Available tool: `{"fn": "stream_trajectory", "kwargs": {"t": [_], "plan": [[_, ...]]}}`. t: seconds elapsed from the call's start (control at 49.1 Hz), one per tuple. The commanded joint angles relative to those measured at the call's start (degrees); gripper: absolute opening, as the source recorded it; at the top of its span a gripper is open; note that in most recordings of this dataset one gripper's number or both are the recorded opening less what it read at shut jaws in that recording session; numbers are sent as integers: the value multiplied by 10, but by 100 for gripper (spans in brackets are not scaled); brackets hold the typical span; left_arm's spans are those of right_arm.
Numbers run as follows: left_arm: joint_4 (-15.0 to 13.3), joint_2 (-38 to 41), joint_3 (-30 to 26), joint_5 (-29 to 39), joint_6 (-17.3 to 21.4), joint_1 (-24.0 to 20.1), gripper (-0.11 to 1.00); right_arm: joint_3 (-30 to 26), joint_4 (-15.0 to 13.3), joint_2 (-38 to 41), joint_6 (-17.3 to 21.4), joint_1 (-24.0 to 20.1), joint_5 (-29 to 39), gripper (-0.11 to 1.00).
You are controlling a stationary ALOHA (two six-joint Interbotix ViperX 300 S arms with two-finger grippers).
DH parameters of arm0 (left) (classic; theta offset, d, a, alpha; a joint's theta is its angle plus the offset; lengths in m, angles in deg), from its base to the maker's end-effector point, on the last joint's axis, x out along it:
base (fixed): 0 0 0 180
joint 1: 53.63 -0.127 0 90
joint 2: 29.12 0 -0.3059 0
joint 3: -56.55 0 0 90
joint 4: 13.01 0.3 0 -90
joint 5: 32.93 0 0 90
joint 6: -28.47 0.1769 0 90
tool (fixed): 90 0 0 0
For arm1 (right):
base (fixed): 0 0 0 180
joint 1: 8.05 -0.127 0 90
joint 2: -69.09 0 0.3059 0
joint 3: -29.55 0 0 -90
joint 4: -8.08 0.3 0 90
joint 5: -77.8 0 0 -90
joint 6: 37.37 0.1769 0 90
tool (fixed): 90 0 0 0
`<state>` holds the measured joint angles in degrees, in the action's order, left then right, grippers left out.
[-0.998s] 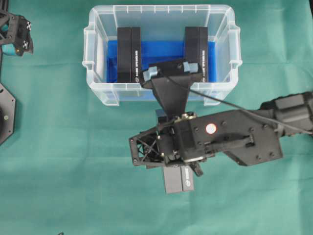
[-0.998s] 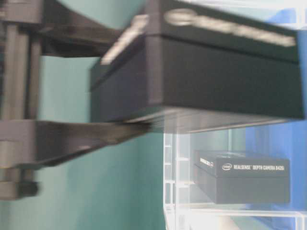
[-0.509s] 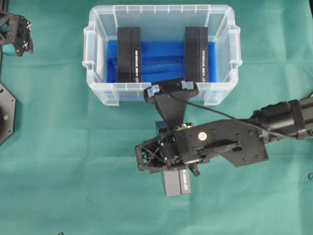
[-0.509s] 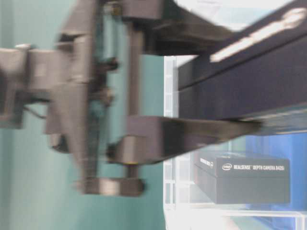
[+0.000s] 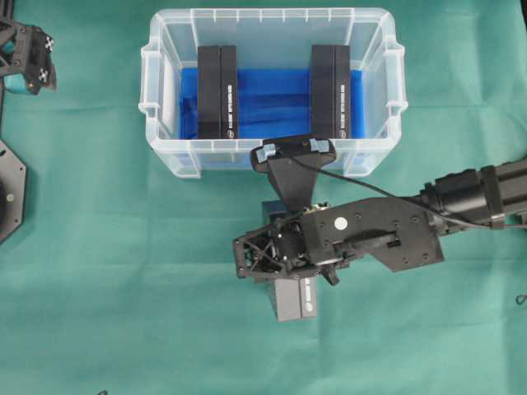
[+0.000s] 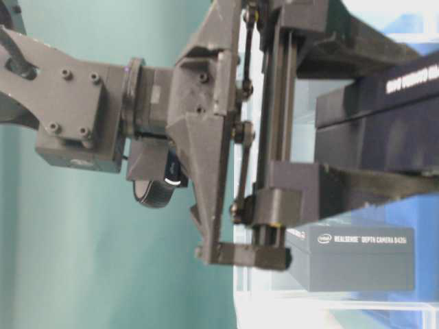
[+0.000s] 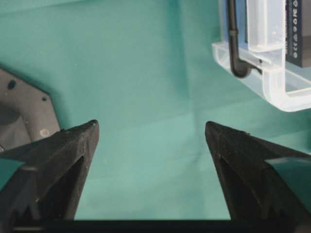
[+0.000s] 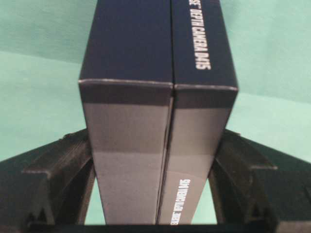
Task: Take out the box from the case.
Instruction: 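Carry the box toward the front and lower it onto the table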
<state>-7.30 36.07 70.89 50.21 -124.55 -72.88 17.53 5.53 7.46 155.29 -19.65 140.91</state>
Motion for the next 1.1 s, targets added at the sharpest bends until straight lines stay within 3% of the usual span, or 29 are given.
{"fn": "stream_trajectory", "kwargs": {"t": [0.0,0.59,0.774,1.079], "plan": [[3,-2,-5,-2,-1,-2,90,-7,-2,-25,-5,-3,-11,68],[3,-4,-4,-2,0,-2,90,-7,2,-25,-1,-16,-13,67],[3,-4,-4,-2,0,-2,90,-8,-11,-25,2,-17,-14,95],[3,-4,-4,-2,-1,-2,90,-9,-13,-25,5,-15,-12,94]]}}
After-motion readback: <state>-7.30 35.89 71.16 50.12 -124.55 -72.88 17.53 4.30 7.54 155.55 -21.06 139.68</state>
